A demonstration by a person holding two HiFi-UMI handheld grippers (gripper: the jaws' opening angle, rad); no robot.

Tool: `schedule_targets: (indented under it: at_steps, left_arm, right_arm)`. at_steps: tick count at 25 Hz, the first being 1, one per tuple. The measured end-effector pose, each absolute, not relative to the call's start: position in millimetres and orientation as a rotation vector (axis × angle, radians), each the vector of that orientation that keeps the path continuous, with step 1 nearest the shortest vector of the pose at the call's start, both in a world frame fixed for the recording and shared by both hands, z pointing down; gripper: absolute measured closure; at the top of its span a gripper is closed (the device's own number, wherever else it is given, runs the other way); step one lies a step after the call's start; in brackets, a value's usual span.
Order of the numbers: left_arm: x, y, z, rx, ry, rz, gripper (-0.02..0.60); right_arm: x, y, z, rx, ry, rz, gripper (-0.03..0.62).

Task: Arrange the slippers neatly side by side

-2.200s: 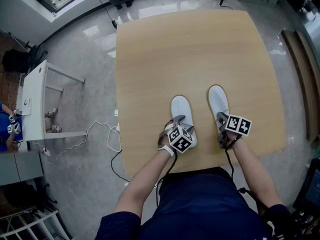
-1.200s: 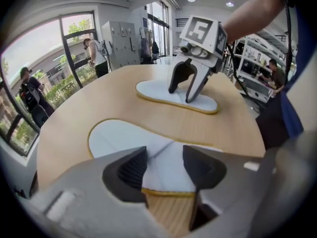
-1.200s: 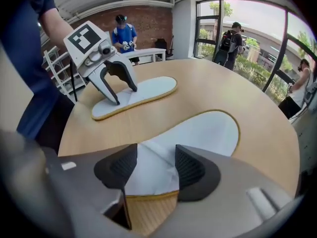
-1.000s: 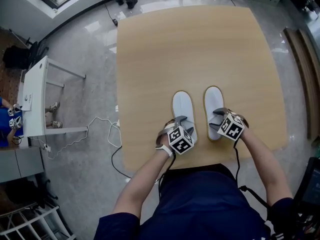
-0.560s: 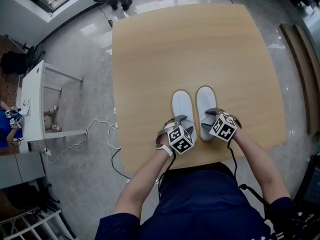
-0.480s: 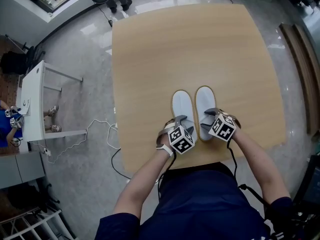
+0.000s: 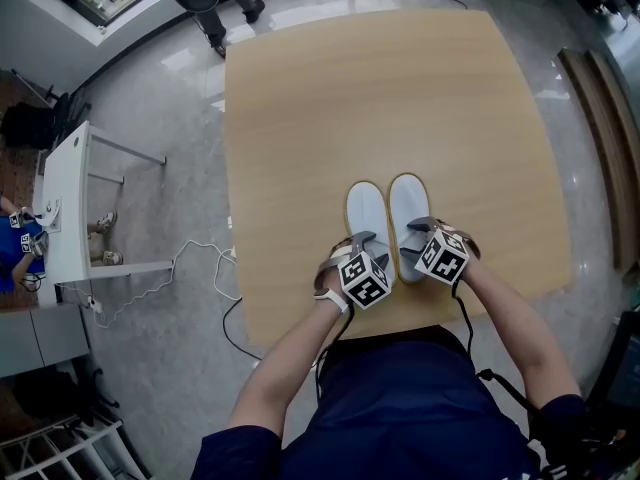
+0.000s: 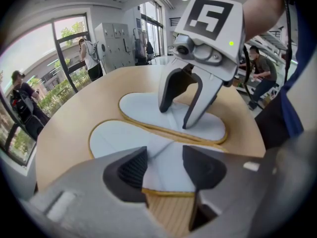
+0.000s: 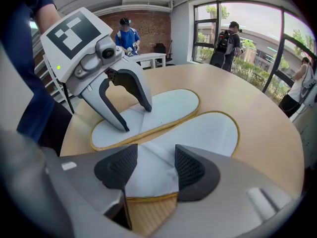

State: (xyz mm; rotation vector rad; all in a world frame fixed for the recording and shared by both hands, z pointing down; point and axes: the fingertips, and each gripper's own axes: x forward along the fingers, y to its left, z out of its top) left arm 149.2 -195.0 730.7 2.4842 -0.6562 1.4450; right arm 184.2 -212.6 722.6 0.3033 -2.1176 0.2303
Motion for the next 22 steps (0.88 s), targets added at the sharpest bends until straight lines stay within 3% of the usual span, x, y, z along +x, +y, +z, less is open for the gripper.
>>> schedule_targets:
  at_steps: [2, 6, 9, 16, 22]
  left_arm:
    - [149, -199, 716, 2.508, -0.707, 1.405, 0.398]
    - [140, -206, 643, 2.573, -0.914, 1.091, 0.479]
    - [130, -203, 590, 2.549, -1.053, 0.778, 0.577]
    - [143, -185, 509, 2.514, -1.034, 0.355, 0.577]
    - [154, -189, 470, 2.505, -1.065, 0.258, 0.577]
  right_arm:
    - [181, -215, 703, 0.373, -2.194, 0.257, 0.414]
    - [182, -210, 638, 0.553, -2.385, 0.347, 0.475]
    - [194, -206, 594, 0.744, -2.493, 0.478, 0.583]
    - [195, -193, 517, 1.005, -2.678, 0.634, 0.583]
    - [193, -189, 482, 1.073, -2.739, 0.570, 0.583]
